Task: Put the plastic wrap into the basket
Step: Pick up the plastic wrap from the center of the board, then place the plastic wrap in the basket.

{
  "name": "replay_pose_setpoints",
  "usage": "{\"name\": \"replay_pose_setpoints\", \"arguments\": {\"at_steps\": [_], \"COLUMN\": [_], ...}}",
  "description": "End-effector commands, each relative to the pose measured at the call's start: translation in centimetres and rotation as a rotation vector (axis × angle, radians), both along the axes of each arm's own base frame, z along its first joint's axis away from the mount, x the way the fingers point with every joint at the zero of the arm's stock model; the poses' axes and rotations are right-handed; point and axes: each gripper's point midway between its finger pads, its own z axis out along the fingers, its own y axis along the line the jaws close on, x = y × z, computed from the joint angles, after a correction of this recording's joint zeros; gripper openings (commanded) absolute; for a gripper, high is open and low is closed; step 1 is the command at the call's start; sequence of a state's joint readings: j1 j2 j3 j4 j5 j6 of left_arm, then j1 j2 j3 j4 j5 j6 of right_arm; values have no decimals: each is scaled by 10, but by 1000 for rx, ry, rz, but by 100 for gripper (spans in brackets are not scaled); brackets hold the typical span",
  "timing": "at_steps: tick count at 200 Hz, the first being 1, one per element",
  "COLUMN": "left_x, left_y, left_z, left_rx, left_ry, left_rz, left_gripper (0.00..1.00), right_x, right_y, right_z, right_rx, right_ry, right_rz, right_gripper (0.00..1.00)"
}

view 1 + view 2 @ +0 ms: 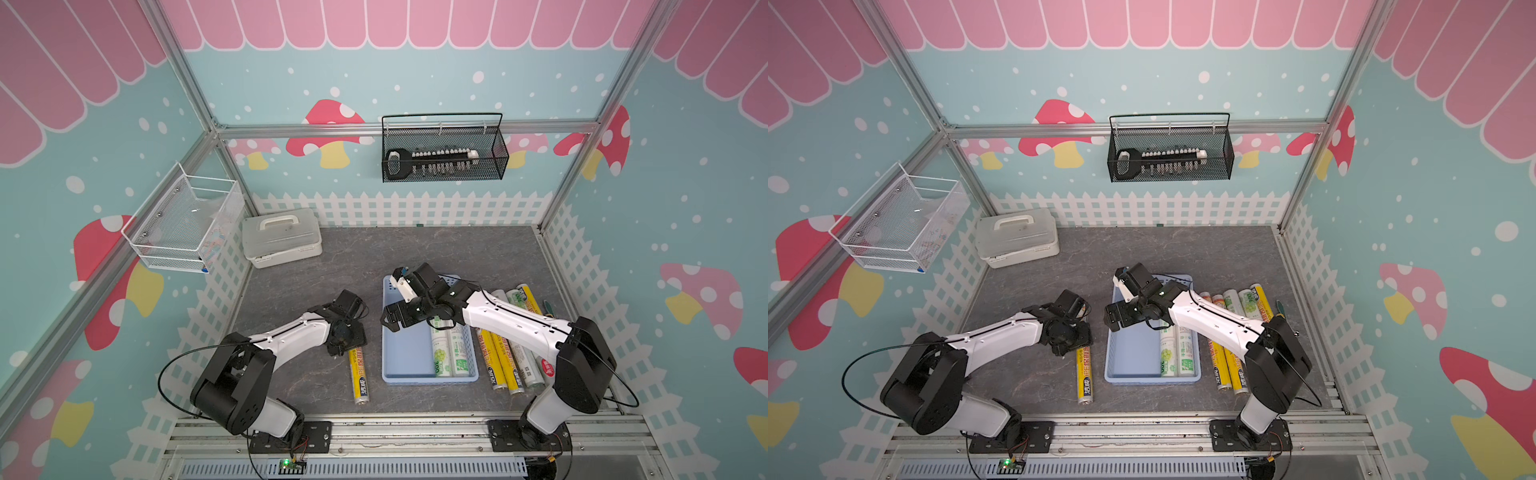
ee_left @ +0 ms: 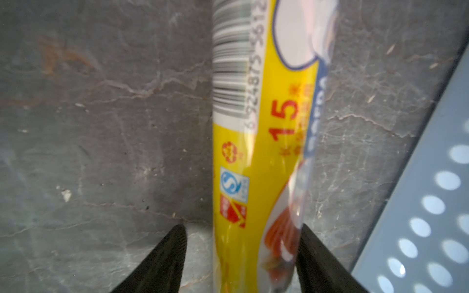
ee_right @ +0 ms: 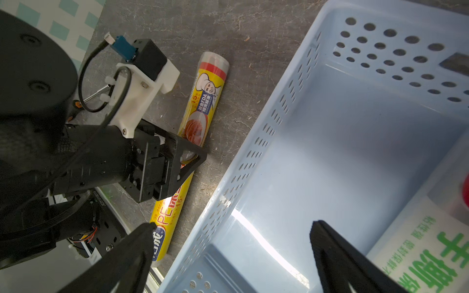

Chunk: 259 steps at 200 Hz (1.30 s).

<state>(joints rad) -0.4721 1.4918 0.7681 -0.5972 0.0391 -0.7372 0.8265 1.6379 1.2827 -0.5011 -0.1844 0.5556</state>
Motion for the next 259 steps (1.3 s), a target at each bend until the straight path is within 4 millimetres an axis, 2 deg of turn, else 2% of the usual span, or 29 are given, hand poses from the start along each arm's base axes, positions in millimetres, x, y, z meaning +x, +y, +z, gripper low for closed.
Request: {"name": "replay_pose_setpoints", "arguments": {"at_steps": [1,46,74,94,117,155,175,195,211,232,259], "left_x": [-3,-4,5,16,29,57,72,78,81,80,79], "left_y": [6,14,14,11,1,-16,-42,-77,-106,-140,-169], "left_z": [-8,-12,6,30,68,153,197,214,216,208,189], "left_rx": [49,111,115,89,15,-102,-194,-261,-320,-377,-404], "left_ry": [37,69,18,-56,-160,-378,-464,-477,-473,-439,-382], "left_rz": [7,-4,-1,3,26,11,-63,-148,-208,-265,-294], "left_gripper": [64,51,38,30,23,16,13,12,12,12,12], "right_x": [1,4,8,11,13,16,19,20,19,15,8], "right_y": [-4,-10,-17,-24,-32,-58,-83,-111,-128,-148,-164], "right_z": [-8,-9,-3,4,16,41,54,56,53,42,32], "right_rx": [-22,-52,-71,-80,-81,-84,-77,-58,-33,10,33], "right_ry": [3,-20,-52,-90,-138,-226,-269,-266,-238,-168,-131], "right_rz": [-30,-49,-64,-84,-103,-191,-298,-406,-454,-504,-521], "right_gripper": [98,98,99,99,99,99,99,99,99,99,99]}}
